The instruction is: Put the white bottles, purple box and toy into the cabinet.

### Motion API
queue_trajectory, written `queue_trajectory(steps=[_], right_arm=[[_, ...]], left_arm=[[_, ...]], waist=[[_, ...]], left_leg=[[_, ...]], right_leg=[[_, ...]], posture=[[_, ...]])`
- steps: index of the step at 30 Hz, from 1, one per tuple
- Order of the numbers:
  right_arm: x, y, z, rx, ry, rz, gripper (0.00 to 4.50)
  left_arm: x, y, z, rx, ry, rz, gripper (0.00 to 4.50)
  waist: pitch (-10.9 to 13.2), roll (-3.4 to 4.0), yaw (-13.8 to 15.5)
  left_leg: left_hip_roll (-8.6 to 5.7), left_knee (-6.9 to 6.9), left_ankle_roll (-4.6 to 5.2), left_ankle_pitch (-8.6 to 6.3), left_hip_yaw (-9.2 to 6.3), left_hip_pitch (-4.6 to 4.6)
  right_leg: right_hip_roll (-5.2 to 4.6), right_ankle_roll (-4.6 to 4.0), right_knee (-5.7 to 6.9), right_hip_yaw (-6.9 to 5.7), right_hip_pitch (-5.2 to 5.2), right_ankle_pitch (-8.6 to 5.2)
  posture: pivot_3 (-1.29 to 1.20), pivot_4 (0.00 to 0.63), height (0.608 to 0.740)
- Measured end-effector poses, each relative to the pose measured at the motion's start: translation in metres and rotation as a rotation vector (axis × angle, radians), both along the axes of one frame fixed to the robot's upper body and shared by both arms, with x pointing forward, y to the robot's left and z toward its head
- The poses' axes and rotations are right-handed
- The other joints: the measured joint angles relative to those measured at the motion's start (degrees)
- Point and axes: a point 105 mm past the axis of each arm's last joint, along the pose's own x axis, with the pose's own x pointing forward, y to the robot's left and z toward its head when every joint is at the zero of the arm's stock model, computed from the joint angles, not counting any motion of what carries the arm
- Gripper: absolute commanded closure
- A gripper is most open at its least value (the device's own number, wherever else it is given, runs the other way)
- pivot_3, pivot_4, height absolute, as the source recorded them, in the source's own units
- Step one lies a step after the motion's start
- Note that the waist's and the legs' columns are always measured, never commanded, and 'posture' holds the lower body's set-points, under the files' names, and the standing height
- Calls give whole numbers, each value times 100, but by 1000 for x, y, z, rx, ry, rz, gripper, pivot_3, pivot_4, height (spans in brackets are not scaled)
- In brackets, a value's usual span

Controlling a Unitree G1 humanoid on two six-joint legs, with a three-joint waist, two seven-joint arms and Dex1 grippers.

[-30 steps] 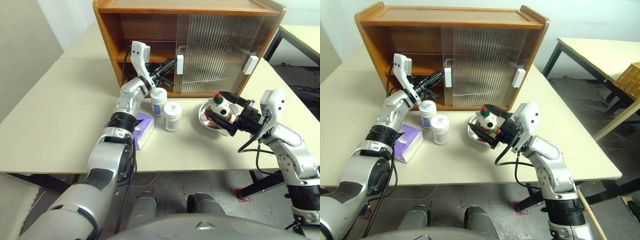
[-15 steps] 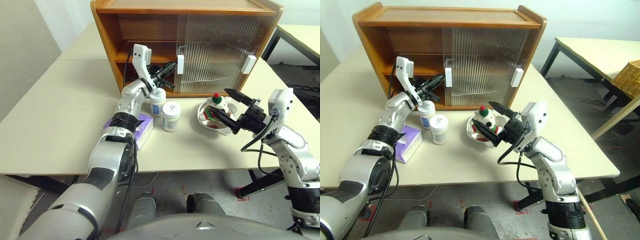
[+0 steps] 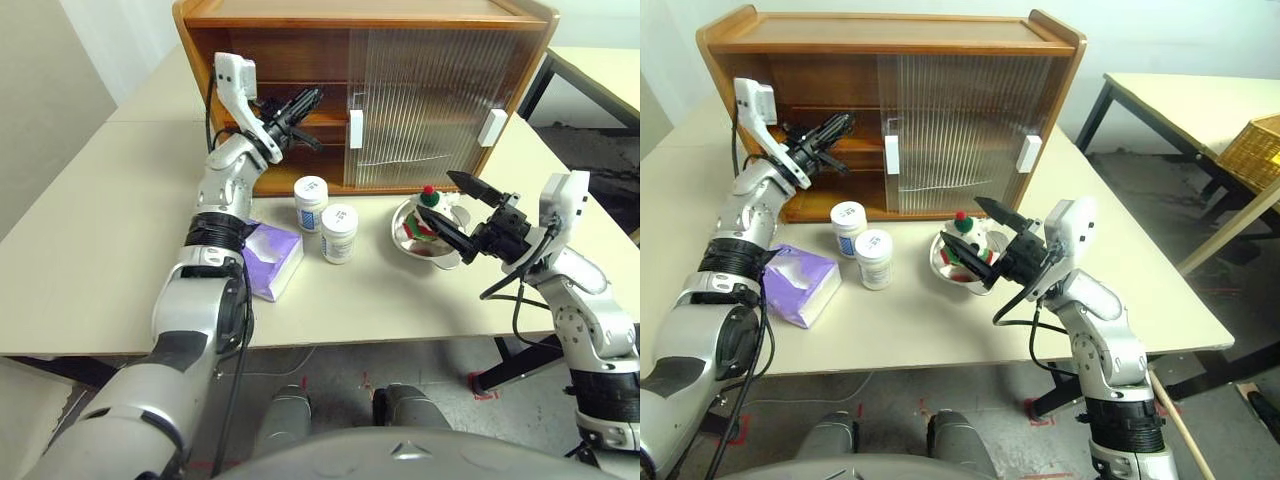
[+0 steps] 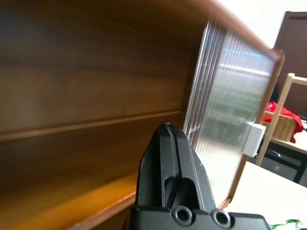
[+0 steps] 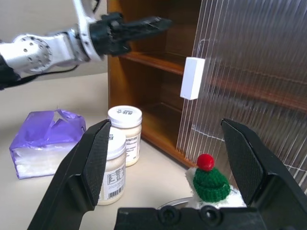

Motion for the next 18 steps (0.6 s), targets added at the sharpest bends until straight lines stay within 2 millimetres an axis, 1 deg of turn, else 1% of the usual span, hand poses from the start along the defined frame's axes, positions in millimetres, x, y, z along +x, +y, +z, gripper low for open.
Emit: queue_trajectory(steps=[3, 4, 5, 8, 9, 11, 13, 16, 18], right_arm=[[0, 0, 1, 0, -3, 5, 0], [1, 2, 2, 2, -7, 13, 0], [1, 1, 2, 2, -6, 13, 0], [2, 2, 0, 5, 0, 19, 0], [2, 3, -1, 6, 3, 25, 0], [4, 3, -3, 7, 12, 30, 0], [5, 2, -4, 8, 16, 36, 0], [7, 4, -4, 11, 18, 47, 0], [8, 4, -3, 11, 17, 54, 0]], left_arm=[[-16, 19, 0, 38, 19, -38, 4483], [-27, 31, 0, 81, 38, -54, 4483], [-34, 40, 0, 112, 52, -59, 4483], [-52, 59, 8, 203, 65, -77, 4483], [-59, 67, 10, 249, 76, -86, 4315], [-73, 81, 18, 351, 89, -93, 3910], [-85, 88, 26, 439, 94, -108, 3248], [-100, 87, 31, 529, 118, -169, 2159], [-109, 84, 27, 601, 162, -234, 1448]], waist=[[0, 0, -15], [0, 0, -28], [0, 0, -25], [0, 0, 16], [0, 0, 32], [-1, -1, 71], [-1, 0, 121], [-2, 3, 197], [-2, 3, 225]], left_leg=[[0, -2, -3, -5, -1, -1], [0, -6, -8, -8, -2, -2], [1, -7, -12, -11, -6, -7], [1, -6, -29, -21, -11, -4], [1, -6, -40, -28, -14, -12], [2, -6, -60, -40, -19, -23], [3, -7, -74, -48, -25, -34], [4, -12, -84, -54, -32, -48], [6, -16, -91, -59, -42, -64]], right_leg=[[4, 0, 2, 0, -5, 0], [4, 0, 2, 0, -14, 0], [6, -1, 3, 0, -16, 0], [6, -2, 4, 0, -41, -1], [5, -3, 6, 2, -51, -1], [5, -5, 9, 3, -66, -2], [4, -10, 12, 5, -81, -5], [2, -15, 19, 12, -106, -7], [0, -21, 21, 17, -128, -5]], posture=[[73, 50, 740], [77, 50, 740], [86, 51, 740], [104, 53, 740], [113, 54, 740], [126, 56, 740], [136, 58, 740], [143, 60, 740], [149, 62, 740]])
